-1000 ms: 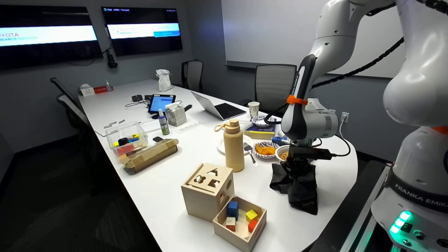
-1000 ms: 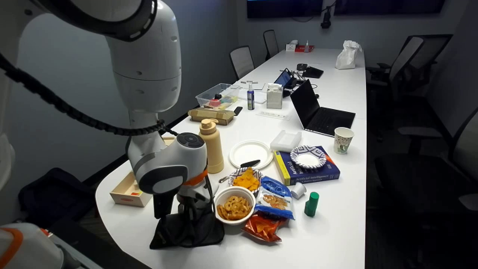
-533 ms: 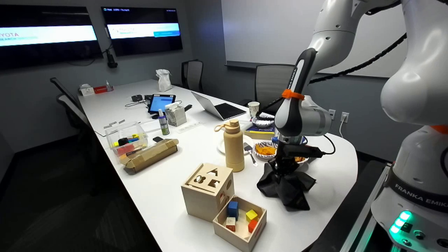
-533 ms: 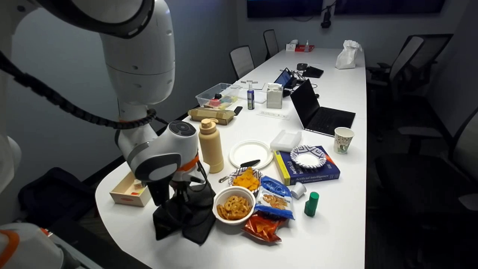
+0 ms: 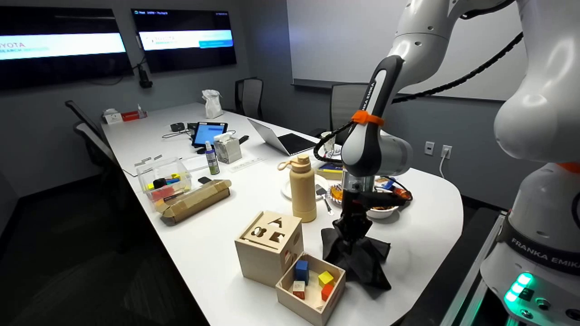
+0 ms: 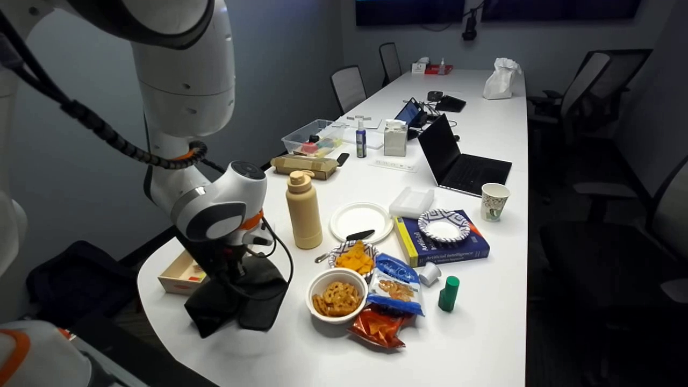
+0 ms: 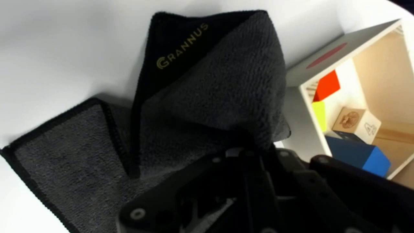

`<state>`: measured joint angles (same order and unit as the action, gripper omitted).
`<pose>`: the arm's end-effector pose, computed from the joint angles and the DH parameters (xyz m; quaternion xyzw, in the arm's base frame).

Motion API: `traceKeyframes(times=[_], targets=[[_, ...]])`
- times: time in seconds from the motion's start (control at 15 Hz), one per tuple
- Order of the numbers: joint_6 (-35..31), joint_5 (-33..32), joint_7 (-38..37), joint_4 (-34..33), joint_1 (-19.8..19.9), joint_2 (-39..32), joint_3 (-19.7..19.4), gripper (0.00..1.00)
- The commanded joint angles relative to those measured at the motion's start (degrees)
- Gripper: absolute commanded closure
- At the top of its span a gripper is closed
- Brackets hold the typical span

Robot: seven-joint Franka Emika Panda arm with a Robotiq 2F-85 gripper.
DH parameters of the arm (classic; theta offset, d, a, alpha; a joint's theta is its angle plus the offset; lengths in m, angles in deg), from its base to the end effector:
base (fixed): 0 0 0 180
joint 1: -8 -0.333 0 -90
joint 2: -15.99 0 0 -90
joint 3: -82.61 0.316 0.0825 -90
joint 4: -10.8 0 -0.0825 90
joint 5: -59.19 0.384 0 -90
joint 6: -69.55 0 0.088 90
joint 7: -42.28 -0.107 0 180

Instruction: Use the grey cloth to wipe the table

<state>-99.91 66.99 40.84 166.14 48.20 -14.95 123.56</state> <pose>0.3610 0.0537 0.0939 -0.9748 0.0939 0.0960 0.1780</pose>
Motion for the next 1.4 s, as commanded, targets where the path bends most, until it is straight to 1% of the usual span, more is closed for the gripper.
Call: traceKeyframes(times=[0.0, 0.07, 0.2, 0.27, 0.47, 0.53, 0.6, 0.67, 0.73, 0.8, 0.93, 1.07, 1.13, 1.2, 1.33], targets=[[3.58, 4.79, -1.54, 1.32, -5.11, 6.57, -3.83, 0.99], [3.4, 5.97, -1.8, 1.68, -6.22, 7.9, -5.07, 0.99], [3.52, 7.32, -2.66, 1.25, -10.23, 10.48, -9.68, 0.99], [3.41, 7.4, -2.78, 0.64, -12.76, 11.3, -12.81, 0.99], [3.38, 5.36, -3.73, -2.84, -22.27, 11.83, -23.55, 0.99], [3.18, 4.42, -3.72, -4.48, -25.13, 11.1, -26.46, 0.99], [3.15, 3.73, -3.37, -6.36, -27.53, 10.02, -28.5, 0.99], [3.09, 4.04, -2.02, -8.4, -28.58, 8.55, -28.69, 0.99], [3.24, 4.8, -0.07, -10.78, -28.74, 6.8, -27.84, 0.99], [3.47, 5.63, 1.36, -12.34, -28.84, 5.76, -26.52, 0.99], [4.13, 7.39, 5.51, -15.16, -27.34, 3.66, -22.6, 0.99], [4.82, 8.49, 8.94, -16.51, -25.86, 2.03, -19.21, 0.99], [5.31, 8.43, 9.6, -16.93, -26.11, 1.34, -19.0, 0.99], [5.54, 9.26, 11.33, -16.9, -24.81, 0.42, -17.29, 0.99], [6.75, 9.93, 13.06, -16.35, -23.91, -0.86, -16.21, 0.99]])
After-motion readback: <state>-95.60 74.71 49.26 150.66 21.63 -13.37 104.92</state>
